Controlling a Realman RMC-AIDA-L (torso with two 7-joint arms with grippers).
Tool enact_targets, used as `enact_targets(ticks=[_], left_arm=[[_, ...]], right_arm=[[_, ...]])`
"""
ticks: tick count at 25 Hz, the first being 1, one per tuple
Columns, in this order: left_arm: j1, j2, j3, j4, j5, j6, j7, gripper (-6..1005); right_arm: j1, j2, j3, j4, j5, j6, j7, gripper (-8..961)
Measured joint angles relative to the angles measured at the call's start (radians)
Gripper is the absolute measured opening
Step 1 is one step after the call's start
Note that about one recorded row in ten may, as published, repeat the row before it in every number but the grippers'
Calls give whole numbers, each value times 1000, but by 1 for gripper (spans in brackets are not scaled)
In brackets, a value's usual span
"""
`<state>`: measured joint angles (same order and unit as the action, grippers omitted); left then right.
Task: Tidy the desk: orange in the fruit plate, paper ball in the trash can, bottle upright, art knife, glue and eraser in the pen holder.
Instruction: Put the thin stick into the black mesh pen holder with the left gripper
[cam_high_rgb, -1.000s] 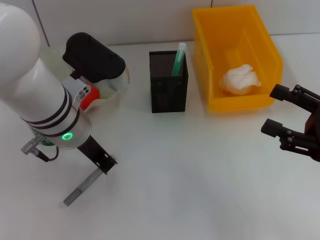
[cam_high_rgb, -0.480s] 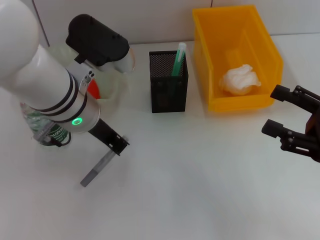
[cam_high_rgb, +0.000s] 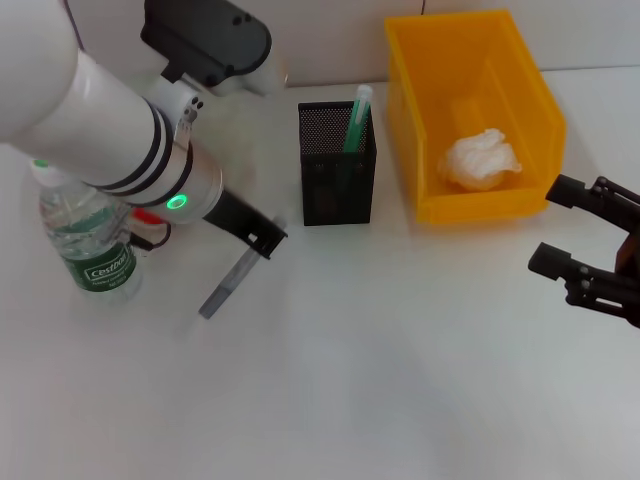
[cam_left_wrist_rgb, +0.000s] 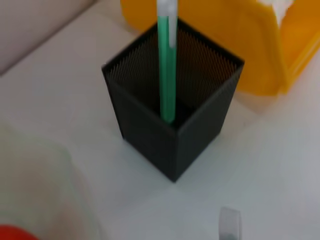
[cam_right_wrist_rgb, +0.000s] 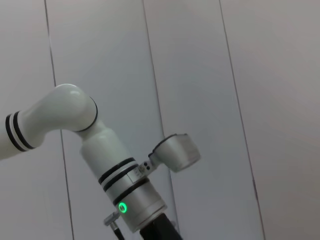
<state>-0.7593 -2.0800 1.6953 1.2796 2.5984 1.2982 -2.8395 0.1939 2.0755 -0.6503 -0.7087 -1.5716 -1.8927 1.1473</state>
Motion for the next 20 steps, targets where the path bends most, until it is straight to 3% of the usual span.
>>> enact_targets(ticks=[20], left_arm=[[26,3,-18,126,7,-70,-3,129]], right_arm=[[-7,0,8,0,-4,-3,0,832]])
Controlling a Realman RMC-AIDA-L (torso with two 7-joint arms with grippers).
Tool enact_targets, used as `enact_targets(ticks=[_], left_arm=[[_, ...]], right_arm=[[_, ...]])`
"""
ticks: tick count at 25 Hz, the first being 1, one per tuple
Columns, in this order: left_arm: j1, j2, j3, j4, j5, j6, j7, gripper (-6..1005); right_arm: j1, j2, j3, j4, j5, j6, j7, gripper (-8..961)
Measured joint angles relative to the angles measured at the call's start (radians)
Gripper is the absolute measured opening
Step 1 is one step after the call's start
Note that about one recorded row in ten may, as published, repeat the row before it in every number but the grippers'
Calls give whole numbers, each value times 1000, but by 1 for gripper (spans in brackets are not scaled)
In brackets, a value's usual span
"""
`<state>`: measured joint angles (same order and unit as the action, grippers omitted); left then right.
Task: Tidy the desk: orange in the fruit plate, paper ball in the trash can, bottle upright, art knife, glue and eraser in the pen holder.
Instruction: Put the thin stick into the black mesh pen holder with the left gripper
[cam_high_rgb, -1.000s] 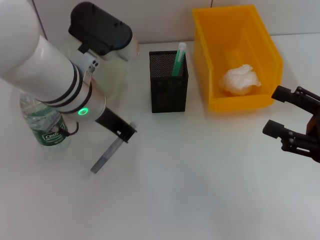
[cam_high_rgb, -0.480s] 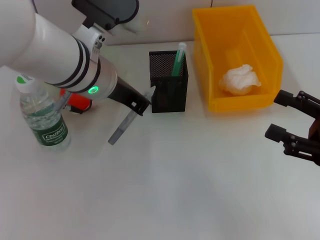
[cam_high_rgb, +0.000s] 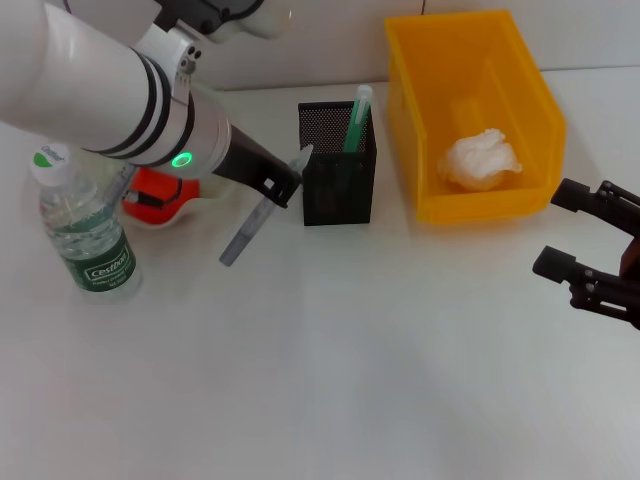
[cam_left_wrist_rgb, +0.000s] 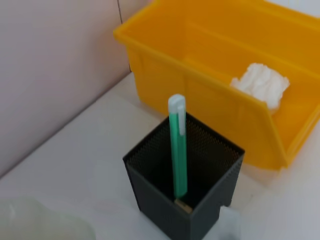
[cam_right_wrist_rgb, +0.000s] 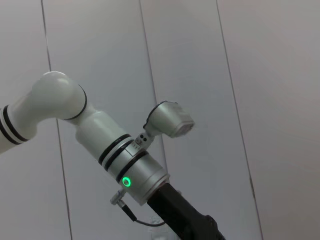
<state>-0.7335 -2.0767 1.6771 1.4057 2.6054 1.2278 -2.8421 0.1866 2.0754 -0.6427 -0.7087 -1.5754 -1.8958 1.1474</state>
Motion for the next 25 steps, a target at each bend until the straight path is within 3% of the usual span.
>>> enact_targets(ticks=[19,24,25], left_arm=[[50,4,-27,144,1,-114,64,126],[102,4,-43,174,-11,-184,145,125],[137,4,-74,183,-62,-230,218,125]], right_arm=[[7,0,1,2,0,10,0,832],[11,0,2,2,0,12,1,832],[11,0,2,2,0,12,2,832]])
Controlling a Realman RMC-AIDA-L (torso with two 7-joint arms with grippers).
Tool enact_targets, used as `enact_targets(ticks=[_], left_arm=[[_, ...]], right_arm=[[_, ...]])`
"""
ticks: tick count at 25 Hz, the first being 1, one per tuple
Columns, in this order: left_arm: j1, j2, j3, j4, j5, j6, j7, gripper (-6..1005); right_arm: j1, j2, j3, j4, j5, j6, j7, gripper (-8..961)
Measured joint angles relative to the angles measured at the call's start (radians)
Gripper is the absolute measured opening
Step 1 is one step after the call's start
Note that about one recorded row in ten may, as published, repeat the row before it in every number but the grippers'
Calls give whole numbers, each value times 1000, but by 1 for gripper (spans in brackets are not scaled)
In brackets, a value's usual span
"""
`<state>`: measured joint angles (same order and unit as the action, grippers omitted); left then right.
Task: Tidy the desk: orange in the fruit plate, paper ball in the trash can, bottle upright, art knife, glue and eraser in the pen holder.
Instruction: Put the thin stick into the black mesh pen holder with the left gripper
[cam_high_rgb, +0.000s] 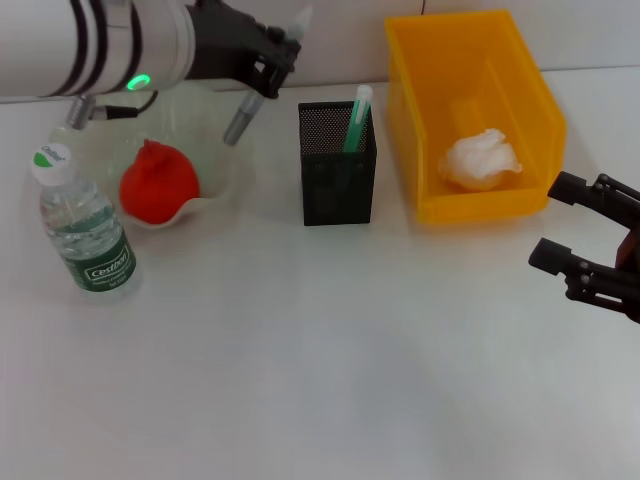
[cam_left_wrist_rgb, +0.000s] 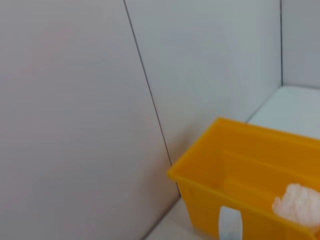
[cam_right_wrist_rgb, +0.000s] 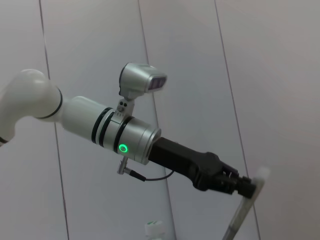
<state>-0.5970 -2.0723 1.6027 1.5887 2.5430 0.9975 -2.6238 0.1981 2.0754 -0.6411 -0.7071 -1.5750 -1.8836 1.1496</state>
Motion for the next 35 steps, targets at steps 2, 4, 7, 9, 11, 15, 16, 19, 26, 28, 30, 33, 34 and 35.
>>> enact_targets(ticks=[2,4,7,9,11,15,16,19,26,28,30,33,34,35], left_arm=[[9,0,-12,0,-25,-13,23,125],[33,1,-51,-5,-97,-44,94,126],[60,2,-122,-38,-249,-86,249,127],[65,2,-138,-50,-287,-96,287,128],[71,2,-208,-114,-461,-109,443,129],[80,3,-278,-216,-749,-72,692,131],[82,3,-290,-236,-801,-59,741,131],[88,4,-333,-320,-1006,6,909,132],[89,5,-356,-475,-1229,124,1098,136],[86,4,-354,-491,-1236,131,1104,136],[81,1,-343,-516,-1241,142,1110,137],[80,-3,-312,-528,-1259,146,1128,139],[81,-3,-283,-530,-1281,144,1146,139],[81,-3,-283,-530,-1281,144,1146,140]], right_arm=[[0,0,0,0,1,0,2,832],[1,-1,0,-1,2,2,7,832],[3,-1,1,-1,3,4,10,832],[3,0,2,-1,4,5,10,832],[3,0,2,-1,4,6,11,832],[2,2,2,-1,4,8,11,832],[1,2,2,-1,4,8,11,832],[0,2,1,-1,5,8,12,832],[3,2,-4,0,1,7,13,832],[3,2,-5,0,1,6,13,832],[5,2,-6,0,1,5,13,832],[5,2,-8,0,0,3,13,832],[6,2,-9,0,0,1,13,832],[6,2,-9,0,0,1,13,832]])
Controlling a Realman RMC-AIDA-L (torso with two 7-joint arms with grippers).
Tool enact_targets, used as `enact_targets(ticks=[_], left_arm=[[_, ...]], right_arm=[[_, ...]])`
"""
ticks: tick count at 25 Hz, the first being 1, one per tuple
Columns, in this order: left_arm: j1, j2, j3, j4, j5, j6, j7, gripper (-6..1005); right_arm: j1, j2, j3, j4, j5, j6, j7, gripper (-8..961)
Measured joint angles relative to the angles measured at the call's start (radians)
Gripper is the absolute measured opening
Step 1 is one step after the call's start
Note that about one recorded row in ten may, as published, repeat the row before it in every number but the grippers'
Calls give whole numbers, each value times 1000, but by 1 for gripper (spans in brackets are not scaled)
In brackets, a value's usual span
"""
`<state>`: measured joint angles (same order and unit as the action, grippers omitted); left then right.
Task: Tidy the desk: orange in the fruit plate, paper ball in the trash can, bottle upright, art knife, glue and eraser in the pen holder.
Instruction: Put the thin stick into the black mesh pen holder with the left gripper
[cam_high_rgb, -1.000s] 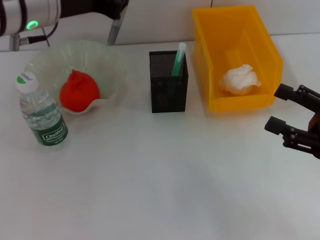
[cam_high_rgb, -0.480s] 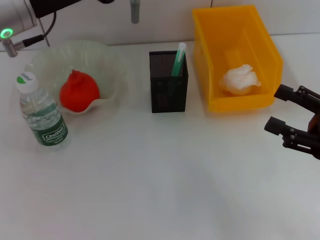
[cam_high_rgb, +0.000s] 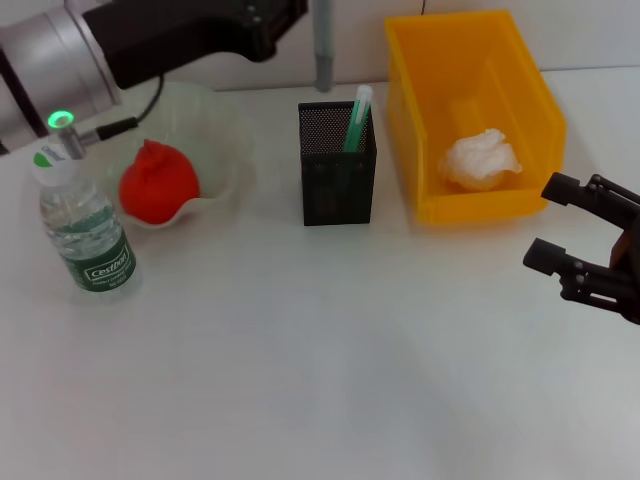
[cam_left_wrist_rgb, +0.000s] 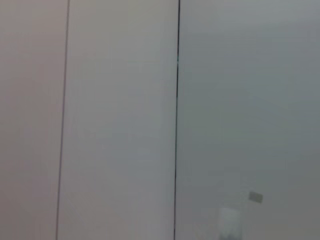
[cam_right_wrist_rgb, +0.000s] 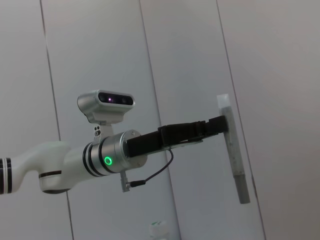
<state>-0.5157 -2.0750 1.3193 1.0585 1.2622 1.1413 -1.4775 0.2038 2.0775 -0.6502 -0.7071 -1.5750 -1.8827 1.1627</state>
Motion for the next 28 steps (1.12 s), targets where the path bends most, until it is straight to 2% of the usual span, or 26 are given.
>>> enact_targets(ticks=[4,9,22,28], left_arm=[[-8,-1,61,-72,-91,-9,85,141],[-41,-1,70,-146,-113,-14,122,143],[-111,-3,102,-246,-124,-78,184,149],[-136,-3,114,-301,-178,-96,246,152]], right_arm=[[0,1,-2,0,-1,-2,0,832],[0,1,-2,4,-2,-6,0,832],[-1,1,-2,5,-2,-15,0,832],[-6,1,-2,5,-2,-25,0,832]])
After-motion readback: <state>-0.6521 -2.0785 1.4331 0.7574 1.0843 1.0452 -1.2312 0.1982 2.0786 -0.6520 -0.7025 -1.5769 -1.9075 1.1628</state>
